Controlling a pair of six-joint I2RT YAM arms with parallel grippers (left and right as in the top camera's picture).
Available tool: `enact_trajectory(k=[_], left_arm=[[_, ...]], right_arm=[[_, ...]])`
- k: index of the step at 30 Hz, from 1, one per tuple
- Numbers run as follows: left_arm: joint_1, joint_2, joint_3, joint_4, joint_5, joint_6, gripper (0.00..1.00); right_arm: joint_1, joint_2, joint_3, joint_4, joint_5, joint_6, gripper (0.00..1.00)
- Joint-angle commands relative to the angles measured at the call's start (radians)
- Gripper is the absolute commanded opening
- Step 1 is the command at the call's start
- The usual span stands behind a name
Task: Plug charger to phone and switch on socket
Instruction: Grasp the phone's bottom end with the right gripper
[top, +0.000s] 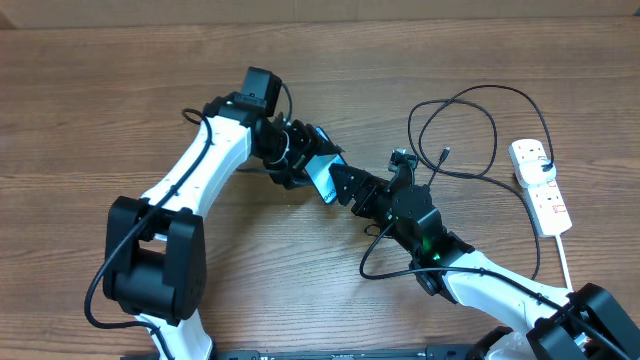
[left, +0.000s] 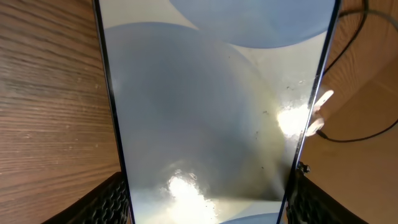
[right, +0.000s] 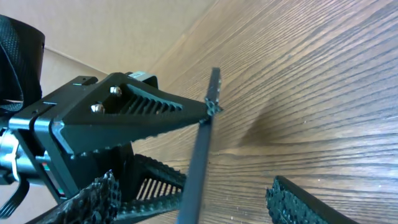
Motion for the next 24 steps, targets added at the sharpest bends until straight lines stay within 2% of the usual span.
enact_trajectory(k=[1, 4, 9, 18, 24], left_arm=[[-0.021, 0.002, 0.024, 0.007, 0.034, -0.024, 0.6], [-0.028, 0.002, 0.024, 0.007, 0.034, -0.033, 0.6], [-0.032, 0.002, 0.024, 0.012, 0.034, -0.056, 0.59], [-0.048, 0.002, 0.024, 0.029, 0.032, -0.06, 0.57], [-0.056, 0.002, 0.024, 0.04, 0.026, -0.059, 0.57]], right_arm=[[0.008, 0.004, 0.014, 0.006, 0.016, 0.005, 0.76], [0.008, 0.004, 0.014, 0.001, 0.016, 0.005, 0.74], [0.008, 0.018, 0.014, -0.006, 0.016, 0.009, 0.66], [0.008, 0.056, 0.014, 0.001, 0.016, 0.046, 0.63], [0.008, 0.056, 0.014, 0.026, 0.016, 0.046, 0.57]])
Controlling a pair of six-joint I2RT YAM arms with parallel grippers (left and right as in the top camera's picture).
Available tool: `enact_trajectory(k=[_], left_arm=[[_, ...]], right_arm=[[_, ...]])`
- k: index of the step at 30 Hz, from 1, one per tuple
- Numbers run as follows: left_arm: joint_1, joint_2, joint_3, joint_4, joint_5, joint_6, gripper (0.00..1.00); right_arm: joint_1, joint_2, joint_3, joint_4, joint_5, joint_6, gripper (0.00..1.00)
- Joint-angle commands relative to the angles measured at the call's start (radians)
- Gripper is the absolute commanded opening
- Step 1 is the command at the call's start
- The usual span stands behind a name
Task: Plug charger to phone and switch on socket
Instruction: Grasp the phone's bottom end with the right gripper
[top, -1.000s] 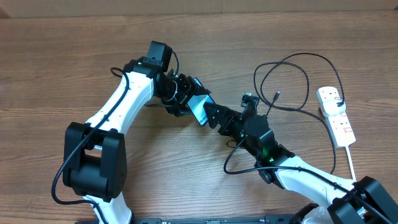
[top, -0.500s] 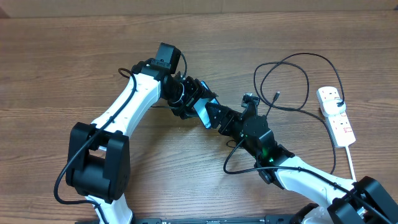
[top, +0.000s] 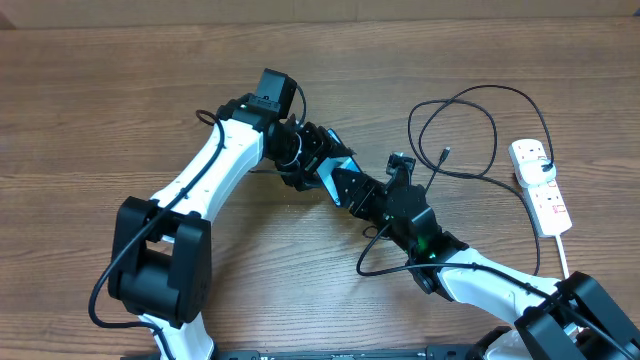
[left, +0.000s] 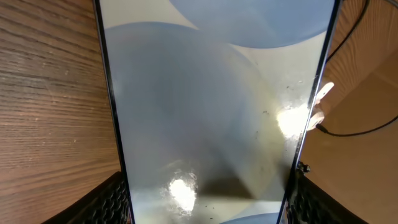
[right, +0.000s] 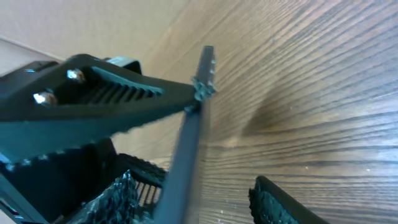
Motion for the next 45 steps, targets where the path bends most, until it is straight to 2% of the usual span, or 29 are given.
enact_trajectory(k=[1, 45], left_arm=[[-0.007, 0.002, 0.024, 0.007, 0.026, -0.011, 0.57], [-0.015, 0.002, 0.024, 0.021, 0.001, -0.014, 0.58]], right_arm=[[0.006, 0.002, 0.014, 0.016, 0.013, 0.006, 0.57], [0.028, 0.002, 0.014, 0.028, 0.027, 0.006, 0.17]])
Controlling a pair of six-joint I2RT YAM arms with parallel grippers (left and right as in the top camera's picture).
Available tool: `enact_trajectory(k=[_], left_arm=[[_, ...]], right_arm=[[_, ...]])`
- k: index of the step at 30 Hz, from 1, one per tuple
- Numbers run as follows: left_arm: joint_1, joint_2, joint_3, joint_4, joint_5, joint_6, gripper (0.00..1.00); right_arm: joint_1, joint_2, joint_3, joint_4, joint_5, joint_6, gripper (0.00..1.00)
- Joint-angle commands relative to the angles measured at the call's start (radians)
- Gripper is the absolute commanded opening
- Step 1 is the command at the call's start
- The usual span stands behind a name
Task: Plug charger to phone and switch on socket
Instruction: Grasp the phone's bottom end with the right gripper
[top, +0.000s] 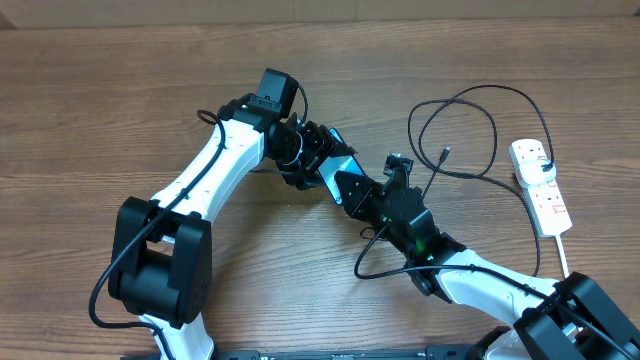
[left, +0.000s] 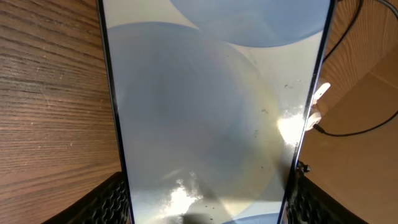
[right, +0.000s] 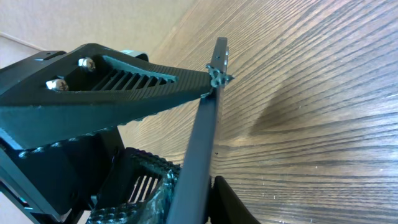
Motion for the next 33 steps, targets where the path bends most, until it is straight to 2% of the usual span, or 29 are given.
enact_trajectory(k=[1, 7, 9, 16, 22, 28, 33], left_arm=[[-0.015, 0.002, 0.024, 0.005, -0.002, -0.011, 0.58], [-0.015, 0.002, 0.024, 0.005, -0.006, -0.01, 0.59], [-0.015, 0.002, 0.024, 0.004, -0.012, -0.009, 0.63], [-0.015, 0.002, 0.024, 0.002, -0.013, -0.002, 0.78], [-0.015, 0.002, 0.024, 0.002, -0.019, -0.002, 0.99], [-0.006, 0.001, 0.024, 0.012, -0.031, 0.022, 1.0], [0.033, -0.007, 0.035, 0.027, -0.034, 0.163, 1.0]], right_arm=[[0.006, 0.002, 0.014, 0.016, 0.013, 0.004, 0.16], [0.006, 0.002, 0.014, 0.016, 0.013, 0.004, 0.15], [0.006, 0.002, 0.014, 0.015, 0.013, 0.004, 0.14], [0.006, 0.002, 0.014, 0.015, 0.013, 0.004, 0.12], [0.006, 0.002, 0.014, 0.016, 0.013, 0.004, 0.11], [0.006, 0.002, 0.014, 0.008, 0.013, 0.059, 0.09], [0.006, 0.002, 0.014, 0.005, -0.015, 0.235, 0.04]])
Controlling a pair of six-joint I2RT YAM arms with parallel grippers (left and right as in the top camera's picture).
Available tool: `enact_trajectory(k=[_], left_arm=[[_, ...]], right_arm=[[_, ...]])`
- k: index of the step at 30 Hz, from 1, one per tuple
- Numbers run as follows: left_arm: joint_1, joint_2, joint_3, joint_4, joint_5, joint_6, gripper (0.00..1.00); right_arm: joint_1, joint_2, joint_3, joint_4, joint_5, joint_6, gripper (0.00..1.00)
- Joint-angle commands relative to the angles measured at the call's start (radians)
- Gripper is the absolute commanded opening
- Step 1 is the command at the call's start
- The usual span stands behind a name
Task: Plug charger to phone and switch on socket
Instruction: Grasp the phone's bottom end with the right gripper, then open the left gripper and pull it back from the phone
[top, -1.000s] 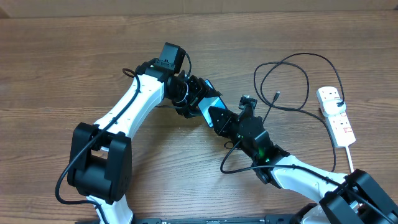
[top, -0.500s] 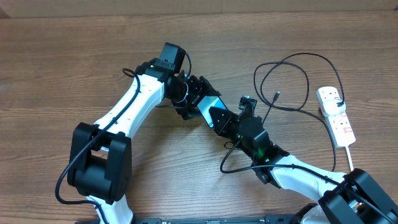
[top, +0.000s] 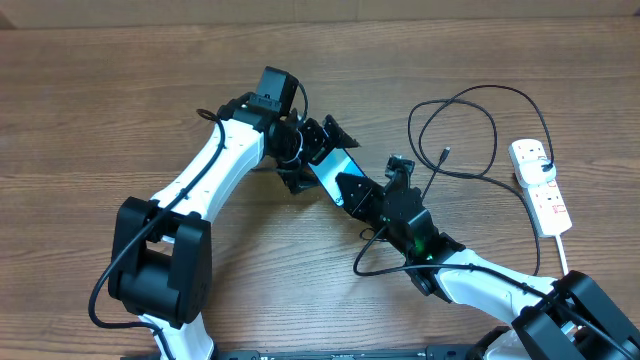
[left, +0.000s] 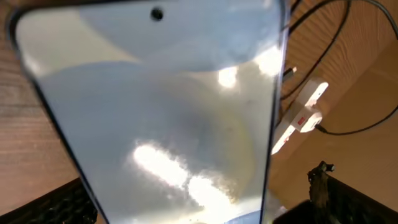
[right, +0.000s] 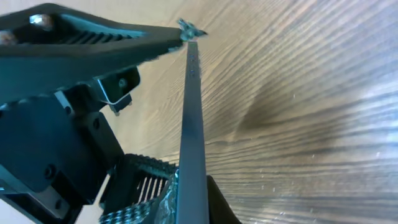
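Observation:
The phone (top: 333, 170), light blue with a glossy screen, is held off the wooden table between both arms. My right gripper (top: 352, 190) is shut on its lower end; in the right wrist view the phone (right: 191, 124) stands edge-on between the pads (right: 149, 190). My left gripper (top: 316, 157) is open, its fingers (left: 323, 186) spread wider than the phone (left: 161, 112). The black charger cable (top: 470, 110) lies looped at the right, its free plug (top: 444, 153) on the table. The white socket strip (top: 540, 185) lies at the far right.
The left arm's white link (top: 200, 175) crosses the table's left half. The right arm's own black cable (top: 385, 255) hangs beside its wrist. A white lead (top: 565, 260) runs from the socket strip toward the front edge. Bare wood (top: 90, 120) lies at far left.
My left gripper has opened and let go of the phone, its fingers now standing wide of both edges. The right gripper stays shut on the phone, which has shifted in the left wrist view.
At first my left gripper held the phone and the right gripper stood open around its edge. Then both arms sat slightly closer, the right still open. Then the right gripper was shut on the phone beside the left's grip. Now only the right holds it.

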Motion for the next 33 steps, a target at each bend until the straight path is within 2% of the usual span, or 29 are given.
enact_trajectory(k=[1, 9, 15, 19, 24, 33], left_arm=[[0.048, -0.019, 0.045, -0.032, -0.036, 0.173, 1.0], [0.163, -0.153, 0.156, -0.296, -0.328, 0.331, 1.0], [0.243, -0.328, 0.198, -0.42, -0.505, 0.365, 1.0], [0.3, -0.46, 0.198, -0.468, -0.531, 0.365, 0.99], [0.317, -0.549, 0.197, -0.514, -0.532, 0.365, 1.0], [0.315, -0.56, 0.195, -0.598, -0.526, 0.358, 1.0]], right_arm=[[0.006, -0.006, 0.014, 0.02, -0.038, 0.2, 0.04], [0.006, -0.006, 0.014, 0.061, -0.162, 0.452, 0.04], [0.006, -0.006, 0.014, 0.277, -0.252, 0.588, 0.04], [0.006, -0.006, 0.014, 0.399, -0.301, 0.69, 0.04], [0.006, -0.006, 0.014, 0.404, -0.338, 0.777, 0.04], [0.006, -0.006, 0.014, 0.403, -0.377, 0.801, 0.04]])
